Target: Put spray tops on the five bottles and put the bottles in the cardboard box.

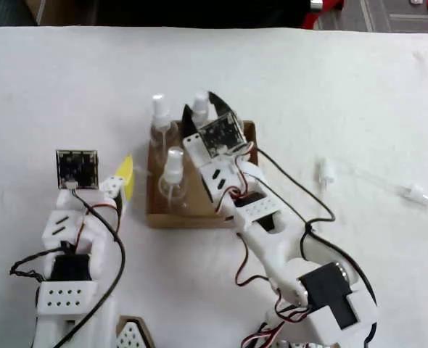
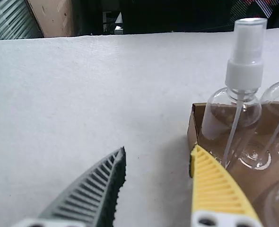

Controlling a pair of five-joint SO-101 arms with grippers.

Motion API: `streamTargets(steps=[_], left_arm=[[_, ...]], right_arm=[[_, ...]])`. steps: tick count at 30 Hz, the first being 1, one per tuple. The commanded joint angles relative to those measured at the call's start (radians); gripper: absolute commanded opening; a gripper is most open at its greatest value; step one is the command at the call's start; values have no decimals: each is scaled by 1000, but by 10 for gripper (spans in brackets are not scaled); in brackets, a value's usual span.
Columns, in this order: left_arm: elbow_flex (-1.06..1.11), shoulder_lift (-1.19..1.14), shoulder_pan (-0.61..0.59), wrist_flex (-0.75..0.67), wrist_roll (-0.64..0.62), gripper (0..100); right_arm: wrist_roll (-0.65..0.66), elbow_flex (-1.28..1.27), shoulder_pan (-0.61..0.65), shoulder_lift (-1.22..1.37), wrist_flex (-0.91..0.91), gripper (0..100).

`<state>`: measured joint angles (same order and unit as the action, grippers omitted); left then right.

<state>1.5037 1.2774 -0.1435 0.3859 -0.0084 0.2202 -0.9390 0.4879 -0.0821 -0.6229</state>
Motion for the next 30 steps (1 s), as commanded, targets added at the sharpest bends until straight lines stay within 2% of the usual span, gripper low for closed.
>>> streamTargets(steps=[1, 17, 21, 24, 27, 30], left_arm=[[-25, 19, -7, -28, 11, 206], [-25, 19, -5, -28, 11, 206], [-25, 19, -5, -28, 11, 206], [-25, 19, -5, -28, 11, 206], [-25, 19, -5, -28, 11, 206], [-25, 19, -5, -28, 11, 206]], right_arm=[[-9, 40, 7, -48, 4, 149], [-9, 46, 18, -77, 18, 177], [-11, 49, 41, -143, 139, 253], [-41, 52, 51, -194, 217, 261], [-104, 54, 42, -237, 234, 261], [-112, 54, 28, -275, 237, 261]])
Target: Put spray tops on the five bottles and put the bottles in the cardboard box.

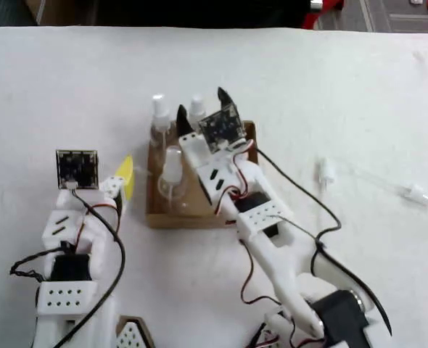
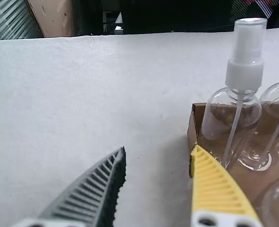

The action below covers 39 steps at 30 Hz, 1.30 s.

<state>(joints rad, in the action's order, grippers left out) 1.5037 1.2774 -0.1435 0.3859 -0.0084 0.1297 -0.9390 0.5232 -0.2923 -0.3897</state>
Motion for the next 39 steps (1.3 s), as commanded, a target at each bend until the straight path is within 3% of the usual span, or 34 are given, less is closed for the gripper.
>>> streamTargets(steps=[1, 6, 12, 16, 24, 31, 39], left_arm=[[-25, 19, -5, -28, 11, 206], [-23, 19, -5, -28, 11, 206], [-21, 19, -5, -28, 11, 206], [-20, 19, -5, -28, 11, 206], [-18, 19, -12, -28, 11, 206], [-18, 19, -13, -23, 11, 206], [-18, 19, -13, -23, 11, 206]], right_arm=[[-21, 54, -10, -79, 4, 261], [-23, 74, -12, -222, 58, 259], [-25, 212, -77, -507, 512, 259], [-25, 288, -200, -647, 819, 259], [-25, 238, -559, -846, 1201, 259], [-26, -55, -783, -1006, 1227, 259], [-37, -402, -812, -1182, 1167, 259]])
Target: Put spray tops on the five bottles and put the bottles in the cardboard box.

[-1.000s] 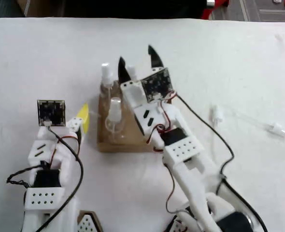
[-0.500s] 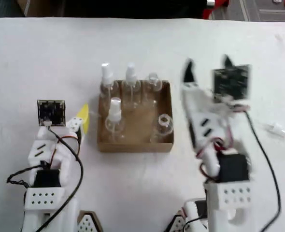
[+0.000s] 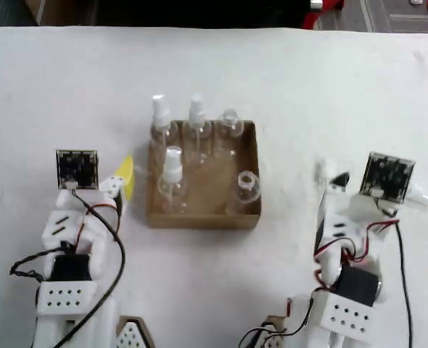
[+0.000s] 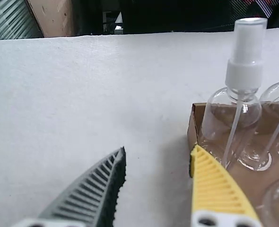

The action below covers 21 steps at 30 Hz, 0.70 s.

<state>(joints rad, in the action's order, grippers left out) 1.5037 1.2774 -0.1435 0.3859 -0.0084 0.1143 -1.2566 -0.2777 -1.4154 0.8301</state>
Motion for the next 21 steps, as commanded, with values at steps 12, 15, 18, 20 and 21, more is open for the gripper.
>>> streamTargets(steps=[12, 15, 18, 20, 21], left_arm=[[-20, 19, -13, -26, 11, 206], [-20, 19, -13, -26, 12, 206], [-20, 19, -13, -26, 12, 206], [-20, 19, -13, -25, 12, 206], [-20, 19, -15, -23, 12, 206]], right_arm=[[-72, -423, -12, -398, -173, 259], [-72, -422, -12, -381, -168, 259], [-72, -420, -12, -386, -170, 259], [-72, -420, -12, -386, -166, 259], [-72, -420, -12, -387, -165, 259]])
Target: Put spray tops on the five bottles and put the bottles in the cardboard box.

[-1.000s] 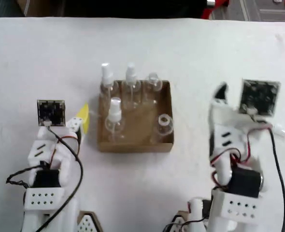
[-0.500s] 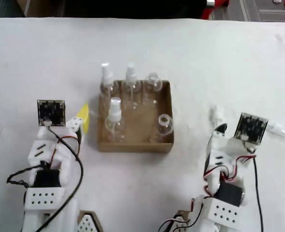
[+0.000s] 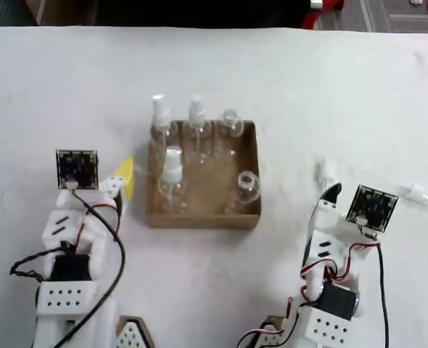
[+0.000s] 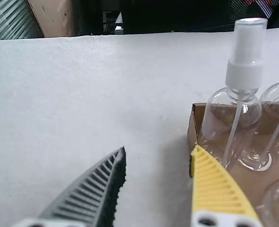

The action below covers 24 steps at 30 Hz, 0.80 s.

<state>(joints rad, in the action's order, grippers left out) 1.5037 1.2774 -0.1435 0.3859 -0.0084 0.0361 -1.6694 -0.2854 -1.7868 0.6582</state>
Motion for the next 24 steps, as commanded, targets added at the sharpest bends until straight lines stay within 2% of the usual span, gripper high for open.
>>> streamTargets(steps=[1, 24], left_arm=[[-20, 19, -15, -23, 12, 206], [-17, 19, -15, -20, 12, 206]], right_arm=[[6, -8, -4, -16, 8, 258], [0, -9, -5, -16, 2, 258]])
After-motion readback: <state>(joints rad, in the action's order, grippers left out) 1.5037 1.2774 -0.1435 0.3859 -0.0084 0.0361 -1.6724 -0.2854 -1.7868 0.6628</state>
